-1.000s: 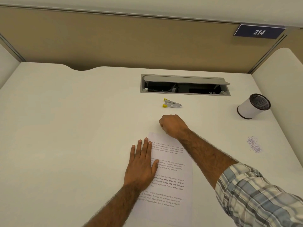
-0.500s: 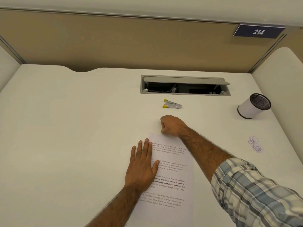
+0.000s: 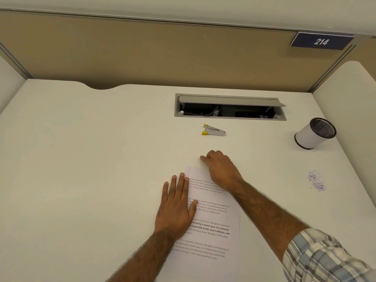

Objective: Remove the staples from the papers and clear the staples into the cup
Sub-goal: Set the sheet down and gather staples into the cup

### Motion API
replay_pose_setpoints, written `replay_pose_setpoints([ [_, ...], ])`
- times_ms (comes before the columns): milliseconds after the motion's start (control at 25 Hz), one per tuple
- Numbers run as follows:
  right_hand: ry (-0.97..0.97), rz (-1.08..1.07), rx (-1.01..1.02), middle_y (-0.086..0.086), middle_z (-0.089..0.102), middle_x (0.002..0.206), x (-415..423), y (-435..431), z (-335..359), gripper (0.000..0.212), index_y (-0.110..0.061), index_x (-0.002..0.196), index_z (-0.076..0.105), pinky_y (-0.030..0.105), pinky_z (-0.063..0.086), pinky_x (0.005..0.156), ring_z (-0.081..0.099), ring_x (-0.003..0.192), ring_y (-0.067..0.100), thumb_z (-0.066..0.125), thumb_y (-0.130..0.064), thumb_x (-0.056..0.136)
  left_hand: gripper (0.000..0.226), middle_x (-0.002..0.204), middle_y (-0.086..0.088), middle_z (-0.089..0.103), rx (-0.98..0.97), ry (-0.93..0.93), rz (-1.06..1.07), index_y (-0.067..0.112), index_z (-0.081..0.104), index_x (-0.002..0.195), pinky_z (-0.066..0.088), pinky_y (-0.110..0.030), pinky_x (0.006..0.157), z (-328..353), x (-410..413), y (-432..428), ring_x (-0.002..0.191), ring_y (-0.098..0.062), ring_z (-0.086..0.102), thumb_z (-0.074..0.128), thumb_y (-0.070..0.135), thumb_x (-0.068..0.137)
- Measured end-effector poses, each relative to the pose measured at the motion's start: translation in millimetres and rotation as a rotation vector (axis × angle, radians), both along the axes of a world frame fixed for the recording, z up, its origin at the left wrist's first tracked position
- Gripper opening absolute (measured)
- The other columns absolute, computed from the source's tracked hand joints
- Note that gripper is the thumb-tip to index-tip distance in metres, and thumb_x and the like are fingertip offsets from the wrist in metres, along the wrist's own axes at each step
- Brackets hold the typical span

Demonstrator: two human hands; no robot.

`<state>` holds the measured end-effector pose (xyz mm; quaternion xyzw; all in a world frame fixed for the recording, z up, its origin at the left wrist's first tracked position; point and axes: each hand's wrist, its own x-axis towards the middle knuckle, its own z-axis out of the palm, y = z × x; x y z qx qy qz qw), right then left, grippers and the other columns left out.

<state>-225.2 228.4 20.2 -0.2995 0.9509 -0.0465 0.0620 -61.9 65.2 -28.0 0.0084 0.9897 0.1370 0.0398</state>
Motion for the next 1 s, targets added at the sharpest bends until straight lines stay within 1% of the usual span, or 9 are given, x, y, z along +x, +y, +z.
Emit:
replay_pose_setpoints([
  [120, 0.131, 0.002, 0.071, 0.009, 0.05, 0.129, 16, 3, -5, 0.062, -0.01, 0.144, 0.041, 0.041, 0.043, 0.086, 0.047, 0.11, 0.029, 0.046, 0.002, 0.083, 0.074, 0.175, -0.005, -0.004, -0.006, 0.0, -0.004, 0.012, 0.004, 0.166, 0.001, -0.047, 0.128, 0, 0, 0, 0.161, -0.024, -0.006, 0.024, 0.052, 0.107],
  [240, 0.118, -0.069, 0.074, 0.01, 0.046, 0.134, 24, -3, -7, 0.068, -0.008, 0.146, 0.038, 0.042, 0.041, 0.09, 0.044, 0.116, 0.03, 0.048, 0.003, 0.08, 0.074, 0.175, -0.005, -0.005, -0.011, -0.007, 0.0, 0.012, 0.003, 0.166, 0.0, -0.047, 0.128, 0, -1, 0, 0.161, -0.024, -0.006, 0.024, 0.053, 0.107],
  [360, 0.095, -0.159, 0.045, 0.009, 0.045, 0.137, 27, -9, -7, 0.066, -0.011, 0.144, 0.042, 0.042, 0.039, 0.095, 0.041, 0.124, 0.029, 0.047, 0.004, 0.08, 0.075, 0.174, -0.005, -0.005, -0.01, -0.009, 0.005, 0.013, 0.003, 0.166, -0.001, -0.046, 0.127, 1, 0, 1, 0.161, -0.024, -0.005, 0.025, 0.053, 0.107],
  [600, 0.075, -0.167, 0.032, 0.005, 0.047, 0.14, 14, -14, -2, 0.056, -0.016, 0.137, 0.053, 0.041, 0.037, 0.099, 0.039, 0.127, 0.027, 0.049, 0.004, 0.085, 0.075, 0.174, -0.004, -0.008, -0.016, -0.02, 0.002, 0.014, 0.0, 0.165, -0.003, -0.045, 0.127, 1, 0, 0, 0.161, -0.023, -0.008, 0.02, 0.055, 0.106],
  [720, -0.136, -0.291, -0.264, 0.002, 0.053, 0.13, 2, -10, -7, 0.054, -0.015, 0.131, 0.062, 0.035, 0.042, 0.1, 0.045, 0.12, 0.022, 0.042, 0.009, 0.087, 0.075, 0.174, -0.004, -0.009, -0.014, -0.011, -0.001, 0.014, 0.0, 0.165, -0.003, -0.046, 0.127, 2, 0, 0, 0.161, -0.023, -0.009, 0.019, 0.055, 0.106],
  [800, -0.3, -0.516, -0.569, 0.002, 0.062, 0.117, -4, -7, -2, 0.048, -0.012, 0.115, 0.071, 0.027, 0.044, 0.096, 0.054, 0.11, 0.017, 0.041, 0.01, 0.086, 0.075, 0.174, -0.003, -0.009, -0.007, -0.01, -0.003, 0.014, -0.002, 0.165, -0.003, -0.045, 0.128, 1, 0, 0, 0.161, -0.022, -0.01, 0.02, 0.054, 0.106],
  [880, -0.514, -0.801, -0.871, 0.004, 0.069, 0.1, -10, -5, 11, 0.042, -0.01, 0.097, 0.075, 0.023, 0.048, 0.075, 0.06, 0.089, 0.014, 0.041, 0.01, 0.083, 0.075, 0.174, -0.003, -0.009, -0.008, -0.002, -0.003, 0.014, -0.002, 0.165, -0.003, -0.045, 0.128, 0, 1, -1, 0.16, -0.021, -0.012, 0.021, 0.054, 0.107],
  [920, -0.617, -0.924, -0.988, 0.006, 0.07, 0.091, -12, -6, 19, 0.04, -0.009, 0.09, 0.075, 0.022, 0.046, 0.062, 0.059, 0.076, 0.014, 0.041, 0.01, 0.082, 0.074, 0.174, -0.003, -0.01, -0.009, -0.002, -0.003, 0.014, -0.003, 0.165, -0.003, -0.045, 0.128, 0, 1, -1, 0.16, -0.021, -0.013, 0.021, 0.054, 0.107],
  [1000, -0.782, -1.101, -1.168, 0.009, 0.066, 0.081, -16, -4, 32, 0.038, -0.005, 0.082, 0.071, 0.023, 0.041, 0.051, 0.056, 0.063, 0.014, 0.037, 0.01, 0.083, 0.074, 0.174, -0.002, -0.011, -0.008, -0.003, -0.004, 0.014, -0.003, 0.165, -0.003, -0.045, 0.128, 1, 0, 0, 0.16, -0.021, -0.014, 0.021, 0.054, 0.107],
])
